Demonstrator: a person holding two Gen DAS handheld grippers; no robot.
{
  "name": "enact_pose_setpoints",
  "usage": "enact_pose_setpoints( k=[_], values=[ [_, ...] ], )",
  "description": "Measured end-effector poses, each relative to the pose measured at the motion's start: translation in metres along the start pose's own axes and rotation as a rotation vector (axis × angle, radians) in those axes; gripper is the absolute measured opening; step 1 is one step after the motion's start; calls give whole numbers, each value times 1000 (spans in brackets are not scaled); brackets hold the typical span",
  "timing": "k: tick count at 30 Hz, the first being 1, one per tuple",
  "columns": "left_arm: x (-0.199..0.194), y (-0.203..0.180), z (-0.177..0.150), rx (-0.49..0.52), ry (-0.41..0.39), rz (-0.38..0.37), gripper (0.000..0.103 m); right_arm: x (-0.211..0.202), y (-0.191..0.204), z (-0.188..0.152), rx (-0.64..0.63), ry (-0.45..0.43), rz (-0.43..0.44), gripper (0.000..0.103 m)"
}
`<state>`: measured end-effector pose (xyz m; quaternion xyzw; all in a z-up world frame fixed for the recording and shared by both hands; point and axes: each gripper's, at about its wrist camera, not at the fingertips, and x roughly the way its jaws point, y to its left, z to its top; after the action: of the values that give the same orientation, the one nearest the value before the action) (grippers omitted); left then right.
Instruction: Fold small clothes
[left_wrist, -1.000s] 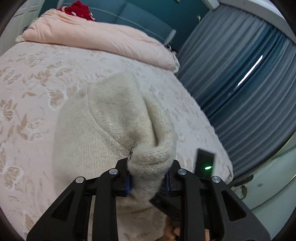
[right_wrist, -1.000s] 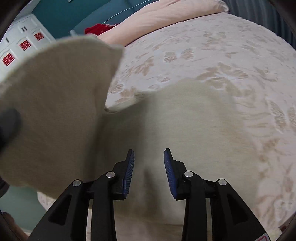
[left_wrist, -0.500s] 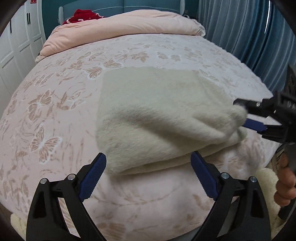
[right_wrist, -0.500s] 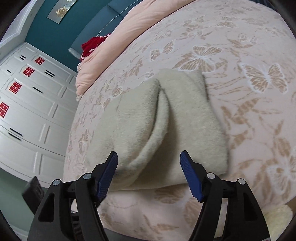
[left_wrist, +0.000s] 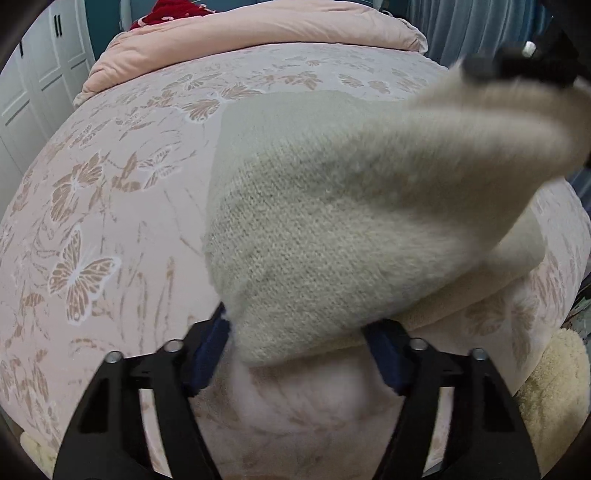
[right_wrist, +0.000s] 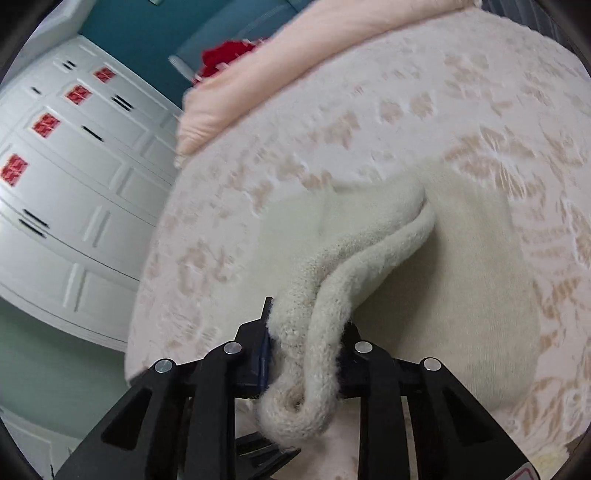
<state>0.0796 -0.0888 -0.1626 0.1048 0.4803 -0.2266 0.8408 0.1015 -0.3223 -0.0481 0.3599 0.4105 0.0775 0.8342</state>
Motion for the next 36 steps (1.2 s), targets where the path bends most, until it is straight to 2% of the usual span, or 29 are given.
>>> enact_pose_setpoints(
  k=[2,3,5,6,7,8,9,11,14,16,18,20,21,22,24,27,29,31,32,33,34,36],
  values=[
    [2,11,6,-87,28,-54,47,-38,5,13,-8,-98,87,21],
    [5,16,8,-131,49,-85,46,-56,-1,15,-9,-148,92,21],
    [9,20,9,-178,68,-113,46,-71,-32,9,6,-191,-13,21],
    [11,18,9,-167,73,-102,44,-62,-57,2,22,-158,-96,21],
    [13,14,9,-154,76,-91,43,-40,-89,-9,47,-75,-198,22],
    [14,12,8,-148,75,-85,42,-10,-125,-25,99,51,-264,21],
    [15,9,7,-147,73,-80,42,9,-150,-40,164,109,-274,23],
    [14,4,6,-128,65,-58,42,-1,-163,-51,214,26,-173,24],
    [13,3,7,-133,78,-57,43,-9,-155,-42,218,8,-198,27],
    [5,8,10,-163,89,-80,45,-18,-144,-39,193,-11,-246,32],
    [-5,13,9,-165,82,-74,50,-37,-127,-37,139,-82,-331,40],
    [-12,17,4,-164,76,-51,59,-53,-105,-39,66,-153,-418,42],
    [-14,21,1,-174,75,-49,61,-60,-93,-38,37,-174,-422,42],
    [-16,24,-2,-187,77,-54,61,-62,-81,-36,12,-173,-382,41],
    [-24,29,-7,-209,74,-61,60,-57,-52,-29,-54,-131,-267,31],
    [-40,38,-7,-222,49,-61,60,-24,-6,-31,-190,-27,-167,27],
    [-50,43,-6,-227,38,-53,61,18,4,-39,-238,45,-220,26],
    [-59,48,-5,-230,14,-47,64,76,-13,-54,-237,203,-313,23],
    [-63,50,-4,-230,6,-42,68,93,-24,-67,-228,234,-327,23],
    [-67,53,-4,-230,0,-40,69,89,-23,-76,-241,194,-317,23],
    [-70,55,-3,-229,-6,-40,69,84,-16,-80,-272,192,-327,23],
    [-73,57,-1,-231,-21,-43,71,73,-8,-78,-301,226,-333,22]
  ],
)
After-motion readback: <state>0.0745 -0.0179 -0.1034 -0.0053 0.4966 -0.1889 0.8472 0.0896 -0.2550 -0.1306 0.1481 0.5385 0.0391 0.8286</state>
